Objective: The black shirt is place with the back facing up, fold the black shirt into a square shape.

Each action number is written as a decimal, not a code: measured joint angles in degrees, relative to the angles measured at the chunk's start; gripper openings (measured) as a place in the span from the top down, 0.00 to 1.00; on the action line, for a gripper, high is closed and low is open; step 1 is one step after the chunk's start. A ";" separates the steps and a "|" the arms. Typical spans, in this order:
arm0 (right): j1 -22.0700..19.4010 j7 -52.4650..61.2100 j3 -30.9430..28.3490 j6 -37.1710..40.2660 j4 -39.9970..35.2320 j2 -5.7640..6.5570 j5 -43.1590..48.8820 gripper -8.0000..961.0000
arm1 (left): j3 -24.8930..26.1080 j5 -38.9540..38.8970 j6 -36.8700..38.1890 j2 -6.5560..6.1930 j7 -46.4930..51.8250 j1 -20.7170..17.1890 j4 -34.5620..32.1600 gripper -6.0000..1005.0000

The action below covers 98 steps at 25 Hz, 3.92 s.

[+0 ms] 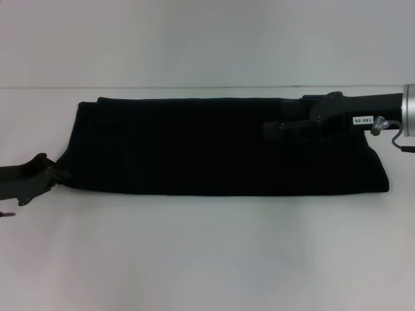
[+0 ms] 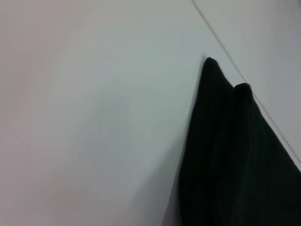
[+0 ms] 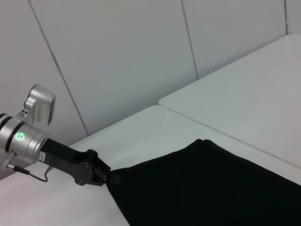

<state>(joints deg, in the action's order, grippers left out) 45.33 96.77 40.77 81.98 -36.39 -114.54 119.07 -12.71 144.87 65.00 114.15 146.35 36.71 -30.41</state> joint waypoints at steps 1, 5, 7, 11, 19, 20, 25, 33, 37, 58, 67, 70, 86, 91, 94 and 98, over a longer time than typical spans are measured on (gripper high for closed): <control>-0.05 0.00 0.00 -0.21 0.00 -0.22 -0.16 0.07 | 0.52 -0.79 0.21 0.04 -1.62 -0.44 -0.07 0.87; -0.27 0.00 -0.03 -1.74 0.30 -0.87 -1.59 0.07 | 3.61 -3.66 1.63 0.09 -7.96 -2.44 -0.55 0.95; -0.29 0.07 -0.11 -2.62 0.54 -1.14 -2.29 0.07 | 5.75 -4.29 3.13 0.09 -10.87 -3.73 -1.75 0.97; -0.30 1.65 -0.18 -4.83 0.55 -1.64 -3.12 0.07 | 10.21 -4.44 5.32 -0.10 -14.49 -6.97 -5.61 0.97; -0.27 2.37 -0.52 -6.65 0.69 -2.46 -5.51 0.07 | 15.84 -5.74 11.45 -2.15 -17.00 -12.59 -15.10 0.97; -0.32 2.37 -0.61 -6.66 0.69 -2.51 -5.64 0.07 | 15.98 -6.50 12.39 -2.38 -17.01 -12.68 -15.55 0.97; -2.16 2.36 -0.87 -5.60 0.14 -2.34 -7.54 0.07 | 13.78 -12.48 19.86 -2.76 -17.22 -9.62 -14.88 0.96; -9.43 1.89 -4.07 0.04 -0.70 1.74 -13.89 0.07 | -1.89 -20.67 22.39 1.37 -21.45 5.39 -1.82 0.96; -11.91 1.78 -6.08 3.02 -0.81 3.77 -14.14 0.07 | -9.04 -20.87 14.46 8.85 -24.78 11.65 2.17 0.96; -10.40 14.72 -6.17 1.81 -1.05 6.37 -4.73 0.08 | -0.32 -30.76 26.04 9.94 -58.95 5.40 23.11 0.64; -5.95 24.78 -6.08 0.77 -0.64 5.79 3.82 0.08 | 0.65 -31.61 12.14 7.72 -48.19 0.85 8.93 0.26; -5.78 25.41 -6.11 0.56 -0.55 5.72 4.27 0.08 | -0.01 -31.34 3.32 7.41 -44.20 1.76 7.65 0.15; -6.24 25.18 -6.00 -0.31 0.20 5.48 4.33 0.08 | -16.18 -30.48 -25.82 7.75 -41.57 9.28 8.12 0.06; -6.69 24.90 -5.92 -0.48 0.19 5.49 4.33 0.08 | -20.22 -30.58 -30.31 8.51 -41.59 9.37 7.88 0.06; -6.94 24.79 -5.87 -0.57 0.21 5.46 4.33 0.08 | -20.58 -30.56 -30.51 8.53 -41.59 9.44 7.84 0.06; -7.27 24.37 -5.90 -0.66 0.67 5.43 4.33 0.08 | -21.99 -30.54 -30.59 8.55 -41.65 9.51 7.83 0.06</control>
<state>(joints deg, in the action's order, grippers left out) 38.06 121.14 34.88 81.32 -35.72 -109.11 123.40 -34.71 114.33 34.41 122.70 104.71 46.22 -22.58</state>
